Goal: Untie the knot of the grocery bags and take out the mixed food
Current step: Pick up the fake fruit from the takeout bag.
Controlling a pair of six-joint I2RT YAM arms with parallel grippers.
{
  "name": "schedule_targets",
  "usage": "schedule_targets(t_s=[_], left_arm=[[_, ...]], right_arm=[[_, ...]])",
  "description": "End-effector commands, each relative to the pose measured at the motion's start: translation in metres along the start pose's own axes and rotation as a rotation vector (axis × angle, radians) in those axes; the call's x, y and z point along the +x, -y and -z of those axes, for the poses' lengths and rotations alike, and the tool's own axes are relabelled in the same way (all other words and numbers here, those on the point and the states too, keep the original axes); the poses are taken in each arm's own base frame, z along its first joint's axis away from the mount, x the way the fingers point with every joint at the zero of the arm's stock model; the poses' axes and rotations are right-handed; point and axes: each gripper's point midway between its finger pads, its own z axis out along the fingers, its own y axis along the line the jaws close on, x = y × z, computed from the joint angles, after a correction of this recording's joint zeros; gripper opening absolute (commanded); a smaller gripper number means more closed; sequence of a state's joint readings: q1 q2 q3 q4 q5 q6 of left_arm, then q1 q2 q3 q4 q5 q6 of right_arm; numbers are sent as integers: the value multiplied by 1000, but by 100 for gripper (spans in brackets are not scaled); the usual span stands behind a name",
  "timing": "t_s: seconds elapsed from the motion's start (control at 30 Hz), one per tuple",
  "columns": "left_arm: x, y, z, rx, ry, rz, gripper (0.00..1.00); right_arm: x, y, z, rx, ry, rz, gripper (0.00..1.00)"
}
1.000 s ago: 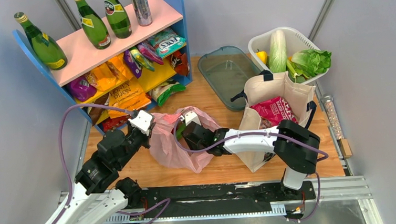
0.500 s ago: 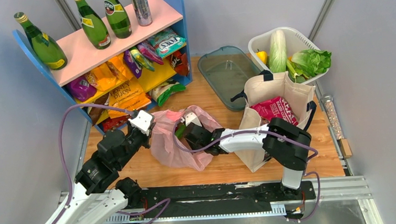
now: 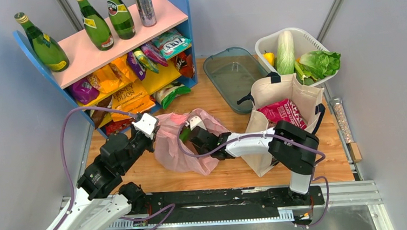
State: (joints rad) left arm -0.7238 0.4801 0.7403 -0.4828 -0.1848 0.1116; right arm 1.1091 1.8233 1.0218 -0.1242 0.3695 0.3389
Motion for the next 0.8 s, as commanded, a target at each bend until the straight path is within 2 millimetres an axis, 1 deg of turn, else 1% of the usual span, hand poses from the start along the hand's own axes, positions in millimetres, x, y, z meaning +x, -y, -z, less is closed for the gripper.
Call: schedule_targets(t_s=[0.0,0.03,0.13,0.33,0.43,0.67,0.77], left_arm=[[-7,-2,-1,-7,20,-6,0],[-7,-2,-1,-6,20,-6,0],[-7,-2,-2,-7,15,-7,0],[-5,-4,-3,-21,3,-9,0],[-4,-8,-4,-40,-4,-6,0],[-1,-11,-5,-63,-23,-6,0],[0,-10,-7,-58,-27,-6,0]], right_arm=[[-28,-13,21,-113,112,-22,0],[-36,-17,27,-149,149,-22,0],[-47,-25,46,-236,219,-18,0],[-53,-44,86,-451,357,36,0],[-52,-51,103,-532,394,48,0],[-75,-45,145,-589,550,13,0],[-82,-39,156,-584,614,-6,0]])
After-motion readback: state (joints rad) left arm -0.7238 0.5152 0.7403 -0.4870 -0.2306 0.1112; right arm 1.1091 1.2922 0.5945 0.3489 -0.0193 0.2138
